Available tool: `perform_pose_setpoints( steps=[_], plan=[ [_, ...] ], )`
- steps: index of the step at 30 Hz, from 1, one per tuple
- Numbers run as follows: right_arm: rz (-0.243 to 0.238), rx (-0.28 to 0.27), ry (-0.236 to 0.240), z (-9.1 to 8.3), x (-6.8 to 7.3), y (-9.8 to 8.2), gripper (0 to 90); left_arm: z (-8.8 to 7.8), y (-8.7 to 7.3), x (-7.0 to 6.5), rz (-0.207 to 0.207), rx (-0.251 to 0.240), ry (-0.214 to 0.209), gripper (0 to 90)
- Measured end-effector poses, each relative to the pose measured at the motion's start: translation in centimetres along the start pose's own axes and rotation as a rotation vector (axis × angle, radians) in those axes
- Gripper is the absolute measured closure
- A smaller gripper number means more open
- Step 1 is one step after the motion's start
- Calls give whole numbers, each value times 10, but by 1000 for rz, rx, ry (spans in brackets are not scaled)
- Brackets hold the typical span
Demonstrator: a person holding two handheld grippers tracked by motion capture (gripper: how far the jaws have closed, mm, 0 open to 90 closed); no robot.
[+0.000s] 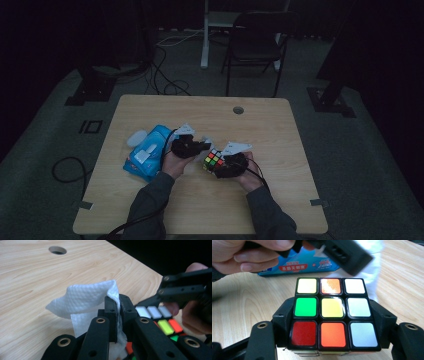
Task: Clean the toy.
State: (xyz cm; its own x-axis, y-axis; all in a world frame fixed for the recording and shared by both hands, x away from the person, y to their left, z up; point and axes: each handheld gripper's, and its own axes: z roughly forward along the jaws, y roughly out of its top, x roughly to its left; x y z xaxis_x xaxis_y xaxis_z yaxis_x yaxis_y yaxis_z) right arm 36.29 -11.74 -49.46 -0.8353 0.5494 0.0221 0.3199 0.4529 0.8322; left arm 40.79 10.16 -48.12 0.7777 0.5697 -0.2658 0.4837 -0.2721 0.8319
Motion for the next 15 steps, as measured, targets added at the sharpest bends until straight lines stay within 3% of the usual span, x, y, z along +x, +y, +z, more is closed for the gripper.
perform_pose_setpoints(
  steps=[15],
  plan=[
    [18, 4, -47, -8, -11, -5, 338, -12, -11, 5, -3, 2, 89, 874]
  ],
)
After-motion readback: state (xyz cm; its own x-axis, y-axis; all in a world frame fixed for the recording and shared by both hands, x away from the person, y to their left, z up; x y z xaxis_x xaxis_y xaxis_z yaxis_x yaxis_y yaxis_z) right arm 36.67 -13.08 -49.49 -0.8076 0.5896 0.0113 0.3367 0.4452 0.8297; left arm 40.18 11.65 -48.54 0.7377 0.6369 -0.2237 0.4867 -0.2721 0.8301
